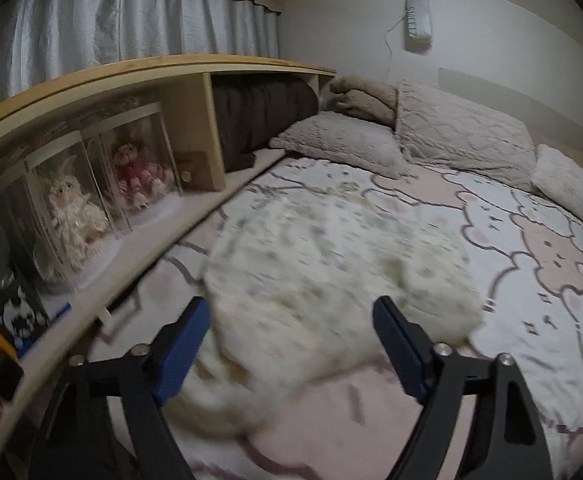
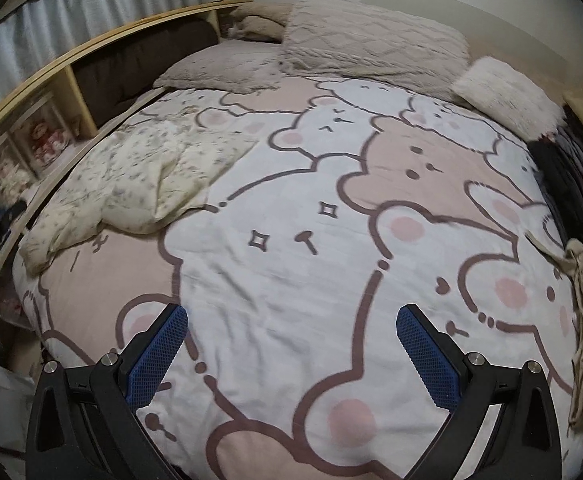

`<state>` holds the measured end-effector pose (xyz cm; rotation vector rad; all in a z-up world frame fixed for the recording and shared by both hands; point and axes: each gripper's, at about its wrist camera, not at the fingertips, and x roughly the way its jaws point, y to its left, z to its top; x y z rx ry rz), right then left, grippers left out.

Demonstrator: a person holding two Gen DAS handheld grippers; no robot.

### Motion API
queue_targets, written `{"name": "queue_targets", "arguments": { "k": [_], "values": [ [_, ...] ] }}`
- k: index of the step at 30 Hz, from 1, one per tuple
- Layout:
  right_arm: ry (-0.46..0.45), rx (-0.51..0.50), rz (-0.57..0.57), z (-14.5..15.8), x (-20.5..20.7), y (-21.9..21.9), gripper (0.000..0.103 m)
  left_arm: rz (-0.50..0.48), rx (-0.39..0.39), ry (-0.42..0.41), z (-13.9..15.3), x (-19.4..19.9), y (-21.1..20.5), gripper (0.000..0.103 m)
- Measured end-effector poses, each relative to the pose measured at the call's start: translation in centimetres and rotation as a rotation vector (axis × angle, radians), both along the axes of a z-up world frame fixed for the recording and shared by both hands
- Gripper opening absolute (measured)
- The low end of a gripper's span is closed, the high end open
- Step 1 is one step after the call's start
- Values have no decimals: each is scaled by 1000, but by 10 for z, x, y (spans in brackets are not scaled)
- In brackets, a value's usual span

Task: Fold clothes
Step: 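Reach both tools toward the cream floral blanket and grasp it with the left tool, then grasp a blanket corner with the right tool while the left tool holds another corner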

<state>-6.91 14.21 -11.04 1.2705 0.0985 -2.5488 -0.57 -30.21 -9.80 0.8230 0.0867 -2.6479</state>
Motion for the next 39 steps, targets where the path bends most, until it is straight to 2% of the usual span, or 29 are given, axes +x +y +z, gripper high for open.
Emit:
{"name": "queue_targets", "arguments": {
  "k": [3, 9, 10, 13, 15, 19, 21, 22, 23, 24, 29, 34, 36, 39],
  "values": [
    [-1, -2, 20, 1, 1, -5, 103, -19, 98, -16, -5, -12, -41, 71],
    [-22, -1, 19, -6, -4, -11, 103, -18, 269, -108, -40, -42, -90, 69],
    [-32, -2, 19, -8, -5, -11, 103, -8, 286, -127, -47, -47, -95, 67],
    [-56, 6, 18, -14, -8, -15, 103, 31, 317, -191, -66, -60, -107, 49],
    [-61, 18, 21, -17, -9, -17, 103, 37, 345, -200, -75, -64, -111, 47],
    [-63, 31, 37, -19, -11, -21, 103, 20, 359, -226, -84, -71, -106, 47],
    [-67, 29, 45, -20, -13, -23, 103, 8, 360, -243, -87, -73, -103, 35],
    [-72, 24, 47, -20, -14, -24, 103, 2, 361, -251, -88, -75, -101, 21],
    [-76, 17, 49, -21, -16, -24, 103, -3, 368, -254, -89, -76, -100, 12],
    [-77, 11, 51, -21, -16, -24, 103, -7, 375, -256, -89, -77, -99, 10],
    [-65, -67, 73, -16, -15, -23, 103, -23, 311, -234, -75, -73, -80, 7],
    [71, -253, 81, 6, -1, -13, 103, -40, 281, -147, -45, -59, -57, 6],
    [112, -254, 107, 13, 2, -17, 103, -53, 285, -92, -29, -47, -46, 6],
    [69, -251, 168, 17, -5, -27, 103, -70, 288, -33, -11, -24, -30, 6]
  ]
}}
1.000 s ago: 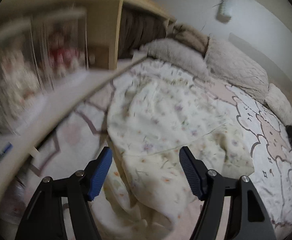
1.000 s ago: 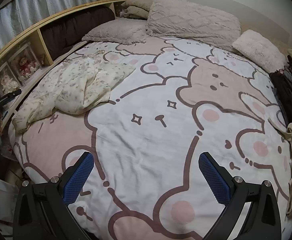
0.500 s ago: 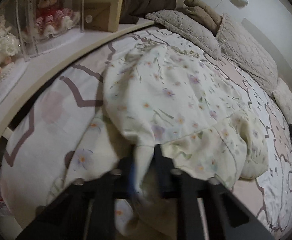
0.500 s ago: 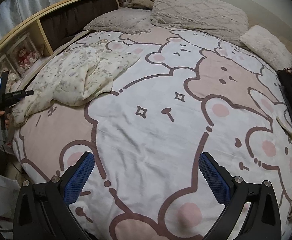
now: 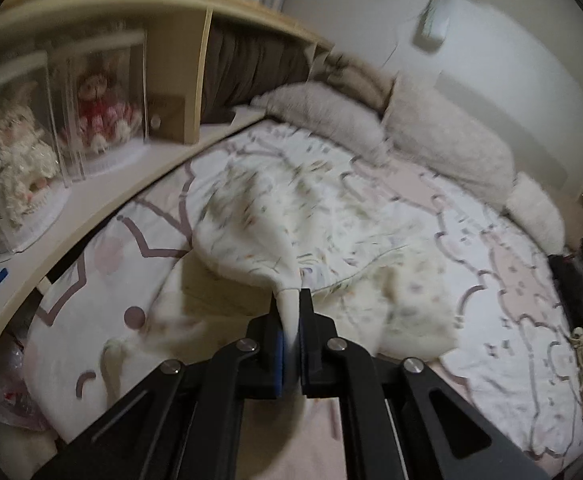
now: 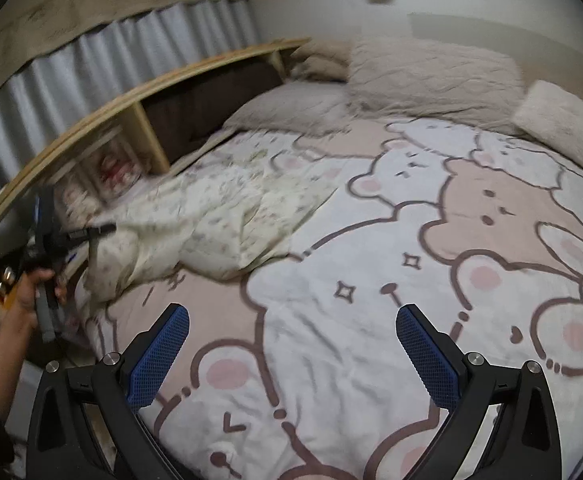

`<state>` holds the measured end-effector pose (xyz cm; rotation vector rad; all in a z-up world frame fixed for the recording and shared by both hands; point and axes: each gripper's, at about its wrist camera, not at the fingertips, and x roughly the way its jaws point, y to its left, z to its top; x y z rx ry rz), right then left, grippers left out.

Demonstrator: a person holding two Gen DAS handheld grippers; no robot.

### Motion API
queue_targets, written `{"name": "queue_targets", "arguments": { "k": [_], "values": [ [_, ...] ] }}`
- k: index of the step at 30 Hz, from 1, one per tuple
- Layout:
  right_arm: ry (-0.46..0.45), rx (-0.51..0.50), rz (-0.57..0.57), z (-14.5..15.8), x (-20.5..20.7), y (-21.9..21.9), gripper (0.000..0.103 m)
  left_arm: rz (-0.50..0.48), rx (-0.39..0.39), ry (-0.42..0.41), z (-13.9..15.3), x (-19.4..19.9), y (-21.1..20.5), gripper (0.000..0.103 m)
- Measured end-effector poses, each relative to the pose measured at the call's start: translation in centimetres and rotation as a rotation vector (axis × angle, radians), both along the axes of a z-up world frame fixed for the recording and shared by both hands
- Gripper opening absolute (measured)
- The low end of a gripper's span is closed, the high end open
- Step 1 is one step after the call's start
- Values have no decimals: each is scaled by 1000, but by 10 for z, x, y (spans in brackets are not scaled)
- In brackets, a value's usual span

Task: Fold clothes
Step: 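Grasp a blanket corner with the right tool while the left tool holds another corner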

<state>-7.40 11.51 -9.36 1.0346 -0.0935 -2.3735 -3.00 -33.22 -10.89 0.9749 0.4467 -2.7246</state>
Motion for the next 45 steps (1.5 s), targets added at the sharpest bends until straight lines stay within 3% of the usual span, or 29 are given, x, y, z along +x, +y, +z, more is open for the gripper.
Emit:
{"name": "queue_targets", "arguments": {
  "k": [4, 7, 12, 14, 19, 25, 28, 33, 35, 37, 43, 45],
  "values": [
    [-43, -8, 56, 2, -12, -12, 103, 35, 43, 37, 7, 48, 9, 6],
    [-18, 20, 87, 5, -19, -26, 103, 105, 21, 12, 0, 81, 6, 6],
    [-1, 41, 187, 7, -39, -58, 103, 249, 58, -39, -20, 130, -21, 6],
    [35, 58, 227, 10, -50, -79, 95, 291, 71, -54, -28, 142, -29, 6],
    [92, 111, 363, 0, -72, -132, 68, 318, 68, -79, -42, 146, -34, 6],
    [159, 180, 620, -25, -79, -206, 66, 319, 79, -92, -56, 149, -39, 6],
    [107, 177, 701, -38, -85, -236, 66, 319, 90, -100, -61, 149, -41, 6],
    [-26, 197, 718, -62, -101, -265, 66, 313, 108, -113, -67, 147, -42, 6],
    [-92, 182, 726, -70, -105, -269, 52, 307, 118, -119, -69, 145, -43, 6],
    [-160, 148, 731, -74, -106, -271, 16, 300, 129, -125, -71, 143, -43, 6],
    [-214, 24, 604, -55, -107, -244, 9, 244, 110, -143, -74, 131, -27, 6],
    [-207, -40, 554, -37, -109, -226, 8, 210, 124, -129, -75, 127, -19, 12]
  ]
}}
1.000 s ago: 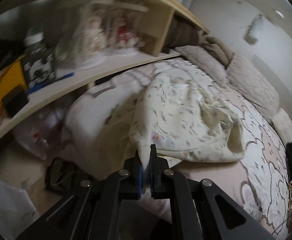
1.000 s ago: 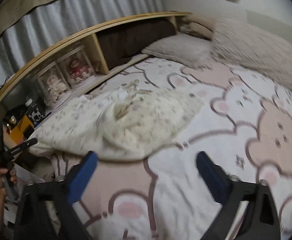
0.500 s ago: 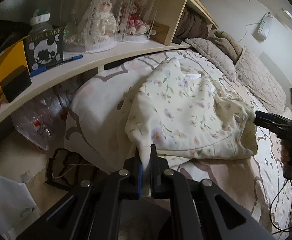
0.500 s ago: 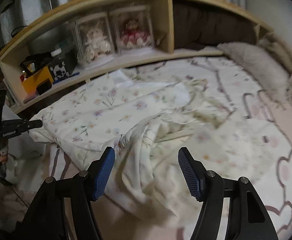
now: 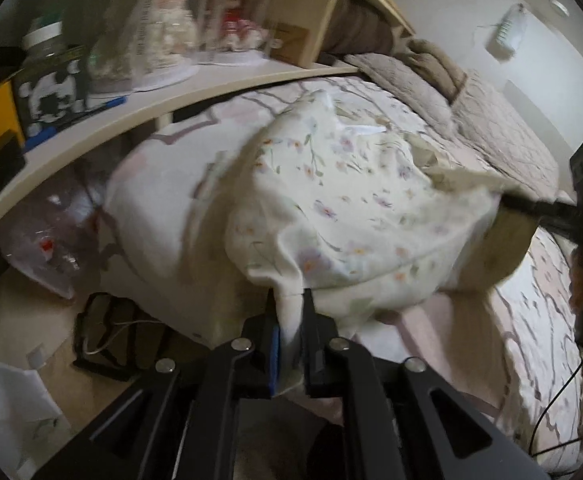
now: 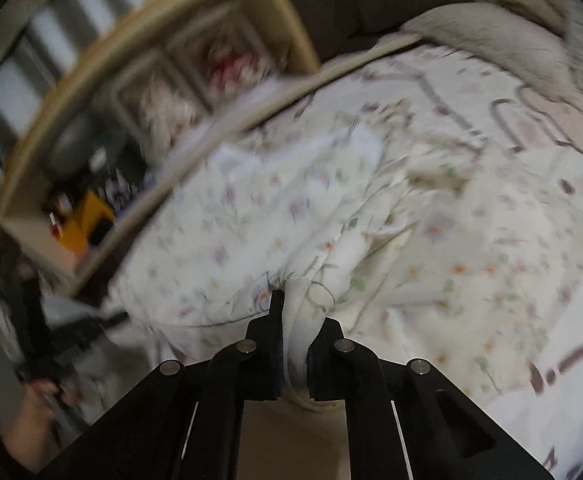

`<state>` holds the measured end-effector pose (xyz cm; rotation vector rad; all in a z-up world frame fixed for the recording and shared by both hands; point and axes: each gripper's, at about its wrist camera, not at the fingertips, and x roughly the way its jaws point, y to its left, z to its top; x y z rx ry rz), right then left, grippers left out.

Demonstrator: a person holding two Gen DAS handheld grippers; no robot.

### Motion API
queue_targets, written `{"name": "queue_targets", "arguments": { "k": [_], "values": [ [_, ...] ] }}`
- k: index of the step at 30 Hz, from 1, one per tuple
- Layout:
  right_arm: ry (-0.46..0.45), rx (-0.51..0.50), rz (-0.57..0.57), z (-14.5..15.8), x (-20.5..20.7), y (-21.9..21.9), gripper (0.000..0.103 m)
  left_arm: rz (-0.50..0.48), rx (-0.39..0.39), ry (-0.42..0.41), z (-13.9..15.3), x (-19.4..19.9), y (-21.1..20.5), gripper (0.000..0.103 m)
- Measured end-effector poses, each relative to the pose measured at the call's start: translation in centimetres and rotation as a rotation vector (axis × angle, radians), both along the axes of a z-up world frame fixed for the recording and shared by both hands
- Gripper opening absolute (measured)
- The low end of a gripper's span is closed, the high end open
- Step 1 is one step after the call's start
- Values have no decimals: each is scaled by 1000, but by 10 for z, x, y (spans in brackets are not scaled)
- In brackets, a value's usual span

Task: Fold clothes
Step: 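Grasp a blanket corner with the right tool while the left tool holds another corner, then lift the blanket with both tools, spreading the corners apart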

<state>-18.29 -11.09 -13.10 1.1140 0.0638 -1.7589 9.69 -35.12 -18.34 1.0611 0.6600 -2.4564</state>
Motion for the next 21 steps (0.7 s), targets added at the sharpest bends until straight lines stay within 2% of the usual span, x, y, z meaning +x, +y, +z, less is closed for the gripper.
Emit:
{"name": "queue_targets", "arguments": {
  "k": [5, 10, 12, 15, 21],
  "values": [
    [-10, -139, -126, 39, -5, 66, 8, -95, 44, 58, 4, -14, 25, 34],
    [-11, -215, -272, 61, -7, 143, 8, -209, 41, 65, 7, -36, 59, 37],
    [-7, -221, -333, 62, -4, 174, 8, -256, 37, 67, 9, -46, 74, 38],
    [-12, -223, -427, 59, 2, 218, 8, -318, 61, 96, 14, -57, 96, 47],
    [-77, -206, -669, 33, 21, 317, 9, -523, 125, 121, 20, -93, 162, 48]
  ]
}}
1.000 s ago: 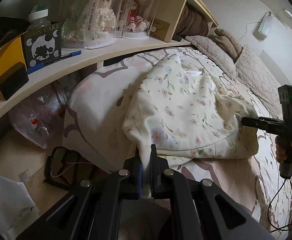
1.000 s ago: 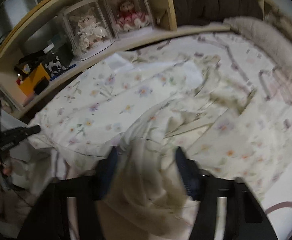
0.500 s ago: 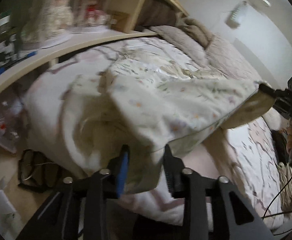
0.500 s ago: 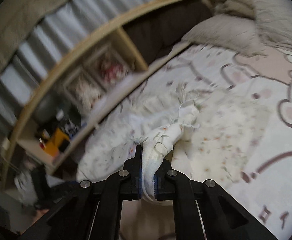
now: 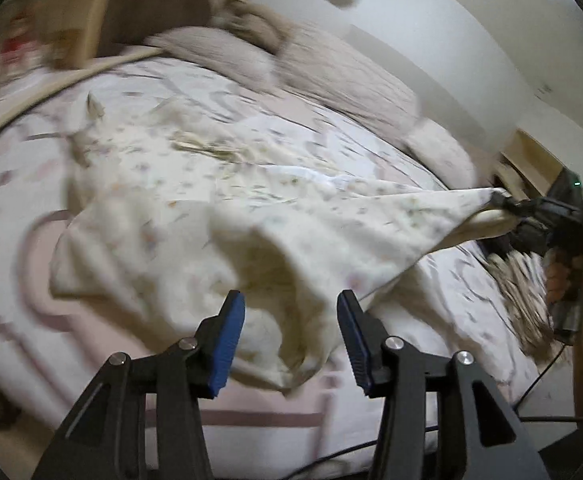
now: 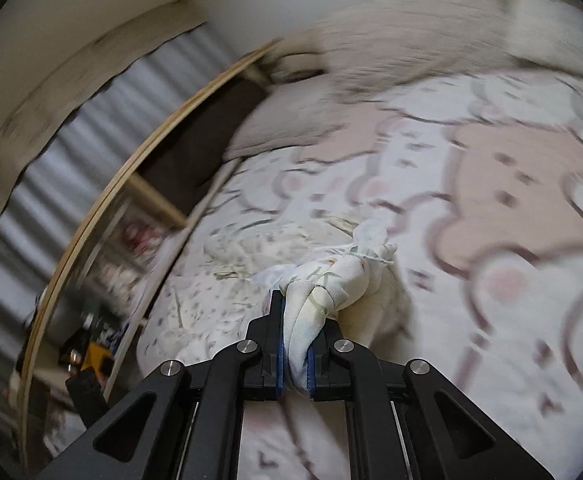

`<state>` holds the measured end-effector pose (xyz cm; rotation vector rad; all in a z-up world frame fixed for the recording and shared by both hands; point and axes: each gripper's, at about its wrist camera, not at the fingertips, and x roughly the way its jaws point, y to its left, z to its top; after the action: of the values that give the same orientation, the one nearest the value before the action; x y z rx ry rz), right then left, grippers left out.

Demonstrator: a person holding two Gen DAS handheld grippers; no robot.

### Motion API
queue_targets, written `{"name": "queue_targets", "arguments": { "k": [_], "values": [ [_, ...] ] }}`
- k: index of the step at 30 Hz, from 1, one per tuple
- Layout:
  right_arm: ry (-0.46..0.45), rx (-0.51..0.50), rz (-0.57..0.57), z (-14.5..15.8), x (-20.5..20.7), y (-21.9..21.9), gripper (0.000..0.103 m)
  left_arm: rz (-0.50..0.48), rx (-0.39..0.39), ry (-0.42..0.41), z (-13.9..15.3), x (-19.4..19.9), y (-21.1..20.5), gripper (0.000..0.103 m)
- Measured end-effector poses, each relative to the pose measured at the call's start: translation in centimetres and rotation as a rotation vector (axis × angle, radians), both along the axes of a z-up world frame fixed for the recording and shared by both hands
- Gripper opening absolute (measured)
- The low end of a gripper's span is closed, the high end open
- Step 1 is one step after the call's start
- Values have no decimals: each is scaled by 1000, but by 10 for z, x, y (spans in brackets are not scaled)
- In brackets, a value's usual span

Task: Fold clothes
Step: 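Lift the blanket with both tools, spreading the corners apart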

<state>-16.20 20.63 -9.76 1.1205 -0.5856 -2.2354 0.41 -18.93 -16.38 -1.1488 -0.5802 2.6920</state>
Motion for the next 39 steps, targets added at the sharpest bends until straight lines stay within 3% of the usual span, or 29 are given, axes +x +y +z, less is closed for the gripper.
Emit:
{"name": "queue_targets", "arguments": {
  "k": [5, 13, 17, 22, 31, 32, 33, 34, 37, 39],
  "values": [
    [-47, 19, -132, -17, 26, 60, 9, -186, 13, -55, -11, -30, 70, 48],
    [-31, 30, -307, -13, 65, 146, 9, -352, 23, -137, -28, -38, 141, 48],
    [-45, 28, -329, -20, 74, 162, 9, -430, 44, -140, -29, -37, 175, 48],
    [-46, 9, -322, -28, 78, 164, 9, -434, 24, -143, -36, -39, 193, 48],
    [-46, -2, -292, -36, 77, 174, 9, -398, -125, -176, -52, -33, 196, 48],
    [-46, 4, -290, -36, 77, 173, 9, -406, -130, -175, -52, -33, 198, 45],
    [-46, 7, -288, -37, 77, 173, 9, -414, -134, -174, -52, -33, 200, 36],
    [-47, 11, -286, -37, 77, 172, 9, -430, -127, -176, -52, -33, 202, 5],
    [-41, 33, -276, -34, 75, 170, 8, -454, -104, -176, -43, -34, 202, 5],
    [-28, 61, -263, -26, 73, 167, 9, -450, -128, -124, -17, -37, 194, 5]
  ]
}}
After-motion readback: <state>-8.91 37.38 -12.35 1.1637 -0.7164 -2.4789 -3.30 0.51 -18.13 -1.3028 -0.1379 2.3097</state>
